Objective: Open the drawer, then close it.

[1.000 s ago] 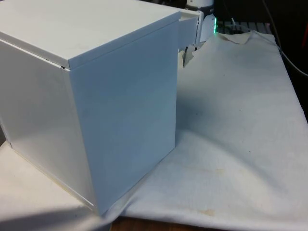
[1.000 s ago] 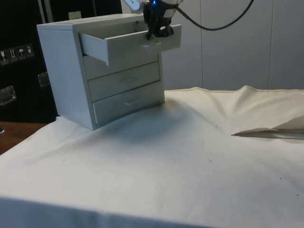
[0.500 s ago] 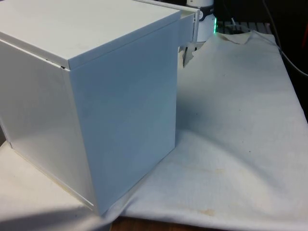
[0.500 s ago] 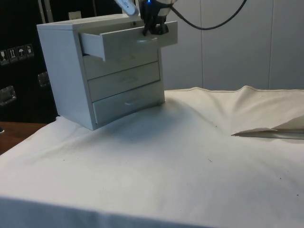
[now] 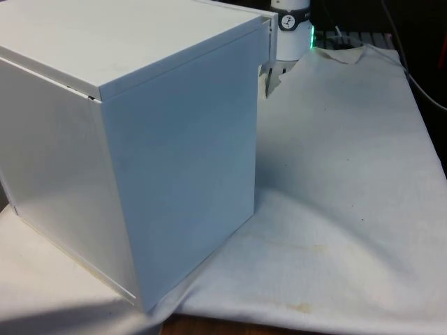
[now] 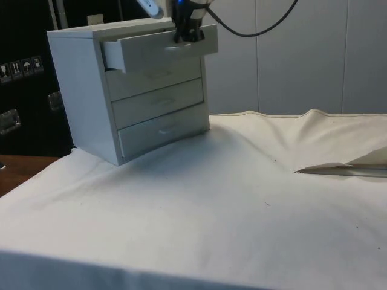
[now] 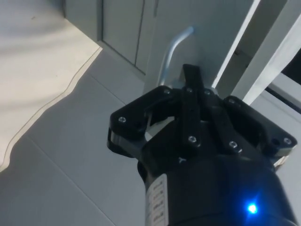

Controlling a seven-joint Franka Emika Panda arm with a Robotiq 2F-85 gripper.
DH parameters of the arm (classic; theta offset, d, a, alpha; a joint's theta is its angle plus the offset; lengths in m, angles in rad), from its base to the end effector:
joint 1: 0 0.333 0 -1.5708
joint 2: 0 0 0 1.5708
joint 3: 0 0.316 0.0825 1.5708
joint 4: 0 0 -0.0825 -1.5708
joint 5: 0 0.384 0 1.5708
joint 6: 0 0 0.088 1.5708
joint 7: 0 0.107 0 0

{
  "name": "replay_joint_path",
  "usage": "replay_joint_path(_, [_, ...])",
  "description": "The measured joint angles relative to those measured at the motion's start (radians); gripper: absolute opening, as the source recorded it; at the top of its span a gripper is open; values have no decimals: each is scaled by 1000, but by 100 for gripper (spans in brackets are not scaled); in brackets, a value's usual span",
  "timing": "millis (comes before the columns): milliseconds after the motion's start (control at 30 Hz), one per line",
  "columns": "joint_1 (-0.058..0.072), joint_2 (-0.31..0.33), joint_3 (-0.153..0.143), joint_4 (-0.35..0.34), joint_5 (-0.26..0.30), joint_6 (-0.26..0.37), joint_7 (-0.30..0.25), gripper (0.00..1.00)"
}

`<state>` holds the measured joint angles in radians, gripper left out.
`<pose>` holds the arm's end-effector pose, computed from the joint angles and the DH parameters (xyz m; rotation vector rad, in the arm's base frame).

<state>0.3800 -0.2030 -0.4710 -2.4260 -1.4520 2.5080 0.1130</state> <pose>0.4828 -0.0385 0.3984 2.0126 0.9937 0.3165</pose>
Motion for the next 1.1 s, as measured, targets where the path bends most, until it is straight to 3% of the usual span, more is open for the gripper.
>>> replay_joint_path(833, [0, 175, -86, 175, 62, 117, -6, 0])
replay_joint_path(1100, [0, 200, -92, 200, 83, 124, -7, 0])
